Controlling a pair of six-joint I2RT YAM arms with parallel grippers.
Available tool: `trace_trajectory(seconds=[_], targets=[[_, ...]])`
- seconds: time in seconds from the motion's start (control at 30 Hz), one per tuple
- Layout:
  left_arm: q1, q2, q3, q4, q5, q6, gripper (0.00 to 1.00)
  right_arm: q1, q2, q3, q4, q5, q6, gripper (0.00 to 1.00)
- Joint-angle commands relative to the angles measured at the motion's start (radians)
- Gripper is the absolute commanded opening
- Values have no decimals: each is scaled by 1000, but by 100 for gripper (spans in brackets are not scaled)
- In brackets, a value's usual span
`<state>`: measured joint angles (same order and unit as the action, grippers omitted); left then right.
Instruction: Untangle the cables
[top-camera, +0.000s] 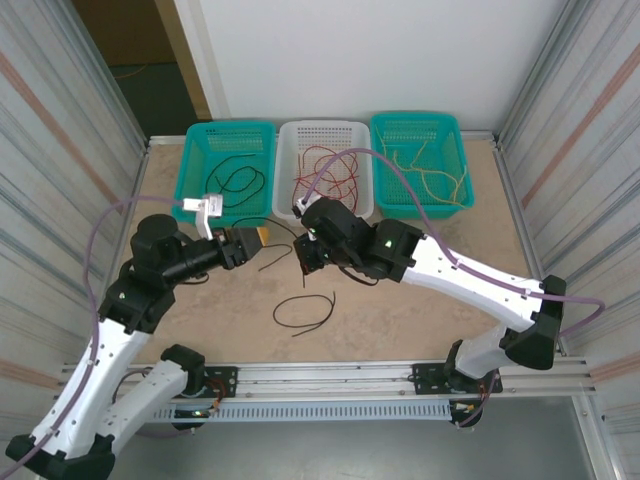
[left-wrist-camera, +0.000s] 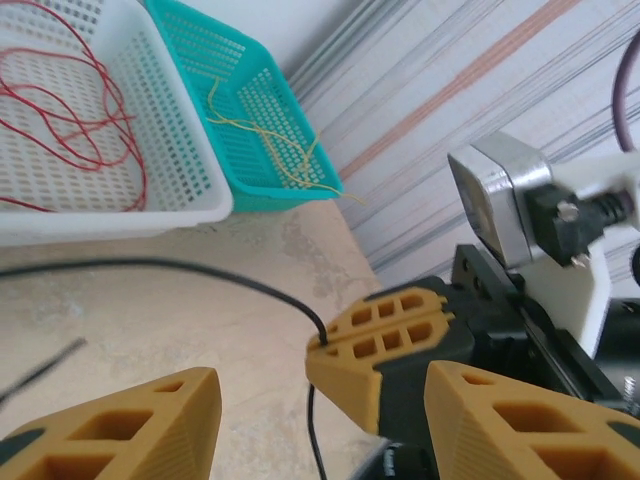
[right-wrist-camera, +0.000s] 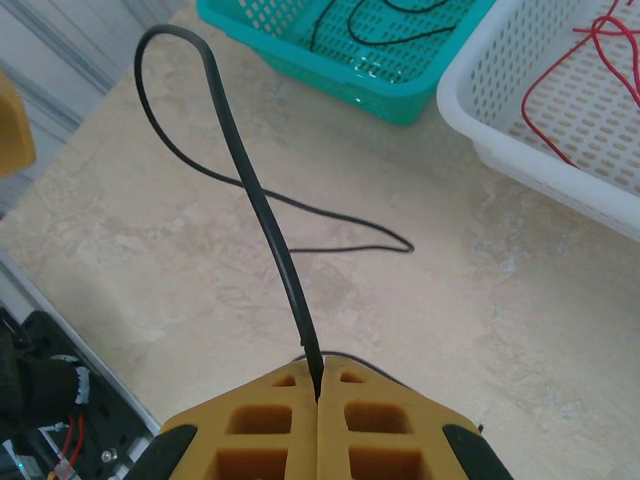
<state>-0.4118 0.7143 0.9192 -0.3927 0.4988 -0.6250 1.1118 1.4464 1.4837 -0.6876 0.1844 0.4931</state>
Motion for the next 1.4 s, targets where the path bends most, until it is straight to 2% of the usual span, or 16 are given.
trace_trajectory(seconds=[0.0, 0.13, 0.23, 0.37, 0.67, 0.77, 0.87, 1.07, 1.2, 1.23, 1.37], targets=[[8, -22, 66, -121, -110, 126, 57, 11, -48, -7, 23, 25, 11, 0], [8, -50, 103, -252, -245, 236, 62, 14, -71, -16, 34, 24, -11, 0], [8, -52, 107, -318, -292, 305, 69, 22, -82, -7, 30, 27, -30, 0], [8, -23, 85, -345, -297, 369, 74, 43, -95, 5, 30, 39, -54, 0], [8, -10, 32, -275, -305, 374, 73, 79, -123, 41, 30, 50, -98, 0], [8, 3, 36, -268, -309, 379, 67, 80, -127, 51, 27, 43, -106, 0], [8, 11, 43, -268, -322, 387, 56, 81, -127, 61, 25, 50, -113, 0], [8, 2, 60, -278, -320, 408, 25, 81, -112, 84, 14, 61, -134, 0], [8, -8, 61, -284, -281, 404, 4, 80, -107, 98, 11, 68, -139, 0], [7, -10, 60, -284, -269, 400, 1, 81, -110, 97, 14, 71, -137, 0], [7, -20, 54, -281, -231, 351, 0, 81, -118, 91, 13, 99, -125, 0]])
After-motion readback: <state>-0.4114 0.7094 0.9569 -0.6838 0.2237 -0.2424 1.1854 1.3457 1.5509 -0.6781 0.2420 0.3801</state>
